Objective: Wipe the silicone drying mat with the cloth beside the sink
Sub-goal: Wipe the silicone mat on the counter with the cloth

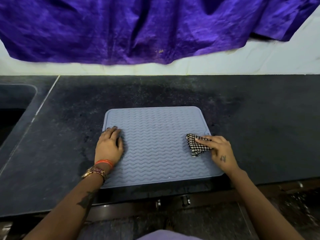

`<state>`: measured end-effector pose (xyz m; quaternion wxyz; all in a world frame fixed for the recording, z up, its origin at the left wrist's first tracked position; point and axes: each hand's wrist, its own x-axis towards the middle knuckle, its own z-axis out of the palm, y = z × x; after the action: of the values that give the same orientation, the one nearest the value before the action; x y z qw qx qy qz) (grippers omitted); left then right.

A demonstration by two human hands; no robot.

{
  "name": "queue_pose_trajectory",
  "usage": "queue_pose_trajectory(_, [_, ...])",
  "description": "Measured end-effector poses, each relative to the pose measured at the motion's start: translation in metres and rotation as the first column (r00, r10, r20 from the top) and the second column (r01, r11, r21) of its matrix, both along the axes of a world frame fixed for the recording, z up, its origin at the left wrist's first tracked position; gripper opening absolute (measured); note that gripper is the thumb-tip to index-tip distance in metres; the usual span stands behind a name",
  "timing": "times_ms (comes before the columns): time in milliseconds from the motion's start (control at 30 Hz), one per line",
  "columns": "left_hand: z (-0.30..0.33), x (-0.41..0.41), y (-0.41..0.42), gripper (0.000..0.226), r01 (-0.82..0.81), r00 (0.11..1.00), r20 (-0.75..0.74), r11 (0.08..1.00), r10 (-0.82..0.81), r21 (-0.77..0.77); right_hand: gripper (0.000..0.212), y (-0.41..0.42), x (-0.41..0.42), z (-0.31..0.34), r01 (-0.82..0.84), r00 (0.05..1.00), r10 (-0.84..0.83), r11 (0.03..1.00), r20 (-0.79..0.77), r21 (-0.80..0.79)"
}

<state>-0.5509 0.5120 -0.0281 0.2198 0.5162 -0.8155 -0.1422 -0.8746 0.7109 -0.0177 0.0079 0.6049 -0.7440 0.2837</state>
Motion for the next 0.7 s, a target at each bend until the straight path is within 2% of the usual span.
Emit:
queue_pose_trajectory(67, [0.001, -0.001, 0.000, 0.037, -0.002, 1.000, 0.001, 1.000, 0.002, 0.001, 0.058, -0.010, -0.001, 0.006, 0.026, 0.999, -0.027, 0.999, -0.027, -0.040])
queue_pose_trajectory(133, [0.001, -0.001, 0.000, 0.036, -0.006, 1.000, -0.002, 1.000, 0.006, 0.002, 0.056, -0.023, 0.003, 0.008, 0.080, 0.997, -0.080, 0.997, 0.010, 0.016])
queue_pose_trajectory(233, [0.002, 0.000, 0.001, 0.036, -0.006, 1.000, -0.003, 1.000, 0.006, 0.004, 0.063, -0.036, 0.000, 0.010, 0.074, 0.995, -0.078, 0.995, 0.058, 0.067])
queue_pose_trajectory(367, [0.003, 0.001, 0.001, 0.036, -0.008, 1.000, 0.005, 1.000, 0.008, 0.007, 0.064, -0.057, -0.016, 0.016, 0.067, 0.997, -0.065, 0.996, 0.050, -0.053])
queue_pose_trajectory(533, [0.002, 0.001, 0.000, 0.036, -0.016, 1.000, 0.007, 1.000, 0.016, 0.010, 0.060, -0.080, -0.016, 0.010, 0.083, 0.995, -0.088, 0.991, 0.047, 0.101])
queue_pose_trajectory(700, [0.003, 0.001, -0.001, 0.045, -0.017, 1.000, 0.015, 1.000, 0.017, 0.012, 0.062, -0.096, -0.032, 0.017, 0.074, 0.996, -0.076, 0.996, 0.037, 0.054])
